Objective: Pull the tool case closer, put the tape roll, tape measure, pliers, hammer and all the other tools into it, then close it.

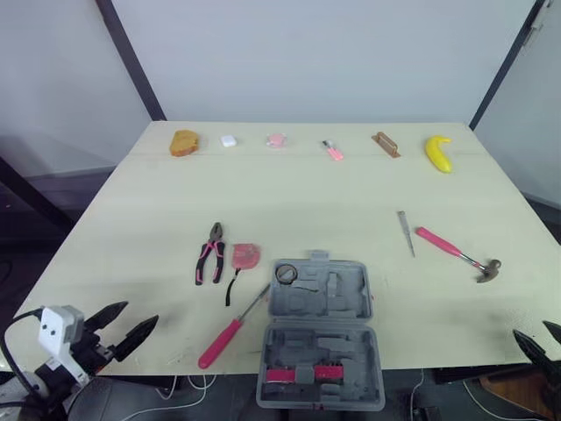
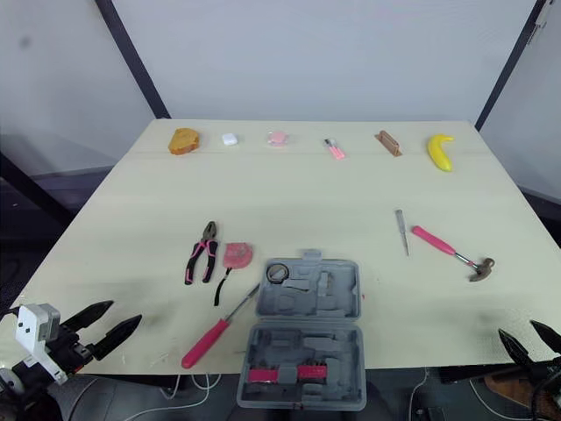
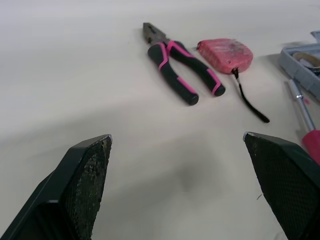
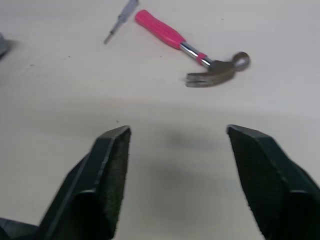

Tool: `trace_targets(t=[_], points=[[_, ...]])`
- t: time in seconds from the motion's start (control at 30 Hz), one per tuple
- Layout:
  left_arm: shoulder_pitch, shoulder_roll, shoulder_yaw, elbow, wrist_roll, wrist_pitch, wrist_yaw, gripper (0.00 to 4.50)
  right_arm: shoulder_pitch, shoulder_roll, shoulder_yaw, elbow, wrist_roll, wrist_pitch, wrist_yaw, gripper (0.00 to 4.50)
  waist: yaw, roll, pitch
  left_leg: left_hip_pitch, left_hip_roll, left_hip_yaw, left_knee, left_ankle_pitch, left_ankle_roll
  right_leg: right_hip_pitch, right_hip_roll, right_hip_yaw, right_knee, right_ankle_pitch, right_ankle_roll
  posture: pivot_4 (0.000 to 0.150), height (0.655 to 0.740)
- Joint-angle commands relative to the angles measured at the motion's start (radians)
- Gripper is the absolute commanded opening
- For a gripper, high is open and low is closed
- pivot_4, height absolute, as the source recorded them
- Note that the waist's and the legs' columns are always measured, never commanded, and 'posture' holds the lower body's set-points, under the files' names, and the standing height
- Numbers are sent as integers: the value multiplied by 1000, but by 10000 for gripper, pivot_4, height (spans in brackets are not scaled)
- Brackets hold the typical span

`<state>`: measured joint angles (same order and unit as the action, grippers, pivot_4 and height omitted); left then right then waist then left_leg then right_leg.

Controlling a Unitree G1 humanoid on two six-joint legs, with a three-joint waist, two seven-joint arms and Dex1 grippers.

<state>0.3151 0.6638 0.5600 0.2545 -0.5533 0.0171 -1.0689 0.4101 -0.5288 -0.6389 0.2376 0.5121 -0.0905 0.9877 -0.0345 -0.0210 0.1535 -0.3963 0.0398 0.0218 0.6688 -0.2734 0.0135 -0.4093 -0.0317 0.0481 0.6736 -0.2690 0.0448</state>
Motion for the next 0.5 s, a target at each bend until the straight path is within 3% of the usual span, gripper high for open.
trace_targets(t=[0.03, 0.5], points=[[-4, 8, 29, -3, -13, -10, -7, 45000, 1, -19, -26, 7, 18, -29, 12, 43533, 0, 0, 0, 0, 0, 0, 0, 0, 0, 0, 0, 0, 0, 0, 0, 1500, 7400], [-42, -12, -43, -112, -9, 4, -34, 45000, -62, -27, 13, -20, 36, -41, 69, 43533, 1, 1, -1, 0, 0, 0, 0, 0, 0, 0, 0, 0, 0, 0, 0, 1500, 7400]])
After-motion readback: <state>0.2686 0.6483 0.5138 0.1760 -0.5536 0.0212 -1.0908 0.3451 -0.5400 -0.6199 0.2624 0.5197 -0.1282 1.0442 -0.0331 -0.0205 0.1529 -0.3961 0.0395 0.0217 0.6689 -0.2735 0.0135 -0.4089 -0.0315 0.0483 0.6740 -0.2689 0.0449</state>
